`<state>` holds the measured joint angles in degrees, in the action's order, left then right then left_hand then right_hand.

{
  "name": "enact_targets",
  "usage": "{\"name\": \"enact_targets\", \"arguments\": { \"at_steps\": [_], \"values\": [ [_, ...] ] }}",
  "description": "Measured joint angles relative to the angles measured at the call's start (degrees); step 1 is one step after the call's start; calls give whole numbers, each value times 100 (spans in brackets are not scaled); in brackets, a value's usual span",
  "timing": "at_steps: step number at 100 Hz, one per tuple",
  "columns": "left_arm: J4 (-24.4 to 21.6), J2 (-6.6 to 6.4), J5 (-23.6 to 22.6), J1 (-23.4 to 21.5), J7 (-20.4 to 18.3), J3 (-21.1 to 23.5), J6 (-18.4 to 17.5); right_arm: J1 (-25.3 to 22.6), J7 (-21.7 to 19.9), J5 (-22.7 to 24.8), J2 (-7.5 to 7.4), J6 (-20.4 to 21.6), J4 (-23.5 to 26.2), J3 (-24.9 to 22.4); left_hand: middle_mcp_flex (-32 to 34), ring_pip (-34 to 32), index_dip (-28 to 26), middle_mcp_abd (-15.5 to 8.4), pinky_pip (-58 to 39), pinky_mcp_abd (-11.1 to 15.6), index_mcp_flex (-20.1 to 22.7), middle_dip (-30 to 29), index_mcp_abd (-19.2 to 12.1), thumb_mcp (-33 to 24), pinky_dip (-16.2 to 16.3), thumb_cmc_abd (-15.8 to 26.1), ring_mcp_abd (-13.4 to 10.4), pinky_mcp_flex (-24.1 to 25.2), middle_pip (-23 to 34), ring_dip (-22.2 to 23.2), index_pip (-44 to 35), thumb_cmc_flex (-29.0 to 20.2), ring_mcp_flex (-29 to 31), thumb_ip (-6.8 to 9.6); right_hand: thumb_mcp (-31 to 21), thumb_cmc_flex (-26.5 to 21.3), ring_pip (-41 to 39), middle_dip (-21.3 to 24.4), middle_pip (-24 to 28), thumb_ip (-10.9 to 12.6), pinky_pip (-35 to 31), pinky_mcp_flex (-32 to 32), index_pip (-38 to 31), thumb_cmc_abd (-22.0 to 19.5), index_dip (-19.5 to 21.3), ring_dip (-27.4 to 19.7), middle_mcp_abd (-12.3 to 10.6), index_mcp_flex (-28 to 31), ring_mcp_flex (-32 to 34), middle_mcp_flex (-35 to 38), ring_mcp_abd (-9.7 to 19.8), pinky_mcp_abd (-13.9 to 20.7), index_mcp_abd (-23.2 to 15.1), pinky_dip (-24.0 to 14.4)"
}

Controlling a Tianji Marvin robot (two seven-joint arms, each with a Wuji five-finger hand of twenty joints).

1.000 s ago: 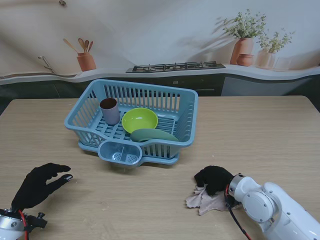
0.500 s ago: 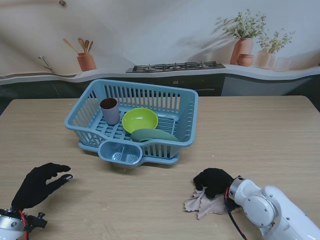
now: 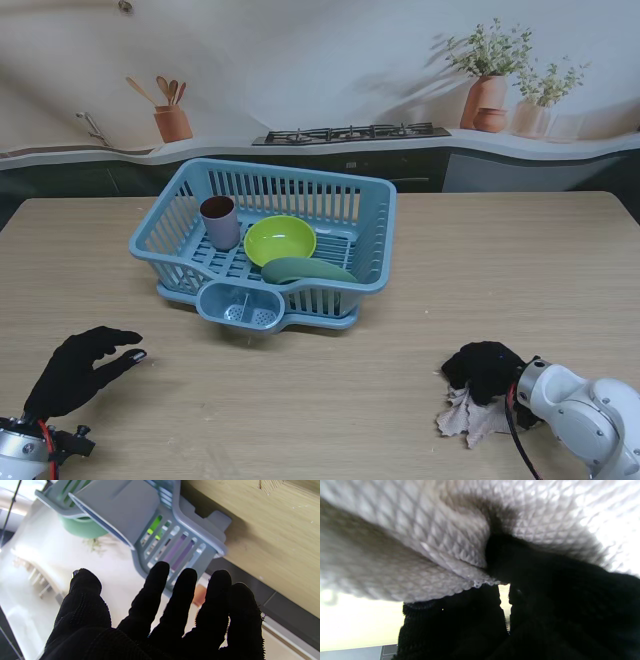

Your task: Clear dishes and wipe the table

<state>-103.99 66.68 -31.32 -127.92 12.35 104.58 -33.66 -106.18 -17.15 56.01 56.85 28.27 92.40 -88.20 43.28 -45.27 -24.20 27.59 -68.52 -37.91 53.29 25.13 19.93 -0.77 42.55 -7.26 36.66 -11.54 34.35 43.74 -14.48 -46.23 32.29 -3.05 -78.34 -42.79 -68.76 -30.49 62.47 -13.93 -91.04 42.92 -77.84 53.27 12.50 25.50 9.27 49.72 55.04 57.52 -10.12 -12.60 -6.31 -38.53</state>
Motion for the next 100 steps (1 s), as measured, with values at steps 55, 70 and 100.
{"name": "enact_targets", "arguments": {
  "at_steps": [55, 70, 100],
  "values": [
    [14, 0, 8, 4, 8, -2, -10, 779, -464, -1534, -201, -720, -19, 1585, 0, 0, 0, 0, 0, 0, 0, 0, 0, 0, 0, 0, 0, 0, 0, 0, 0, 0, -1, 0, 183, -140, -574, 278, 286, 20, -97, 61, 413, 78, -134, 25, 336, 69, 146, 240, -205, -240, 341, -62],
    [12, 0, 11, 4, 9, -4, -9, 1027, -493, -1806, -166, -899, -27, 2062, 0, 0, 0, 0, 0, 0, 0, 0, 0, 0, 0, 0, 0, 0, 0, 0, 0, 0, -1, 0, 256, -140, -762, 381, 286, 12, -106, 69, 571, 74, -208, 21, 320, 70, 200, 261, -205, -244, 407, -89],
    [12, 1, 16, 4, 17, -1, -9, 1056, -457, -1755, 4, -954, -27, 2138, 0, 0, 0, 0, 0, 0, 0, 0, 0, 0, 0, 0, 0, 0, 0, 0, 0, 0, -1, 0, 387, -134, -770, 364, 255, 3, -70, 57, 649, 66, -279, -30, 94, 70, 202, 203, 17, -81, 404, -92]
  ]
}}
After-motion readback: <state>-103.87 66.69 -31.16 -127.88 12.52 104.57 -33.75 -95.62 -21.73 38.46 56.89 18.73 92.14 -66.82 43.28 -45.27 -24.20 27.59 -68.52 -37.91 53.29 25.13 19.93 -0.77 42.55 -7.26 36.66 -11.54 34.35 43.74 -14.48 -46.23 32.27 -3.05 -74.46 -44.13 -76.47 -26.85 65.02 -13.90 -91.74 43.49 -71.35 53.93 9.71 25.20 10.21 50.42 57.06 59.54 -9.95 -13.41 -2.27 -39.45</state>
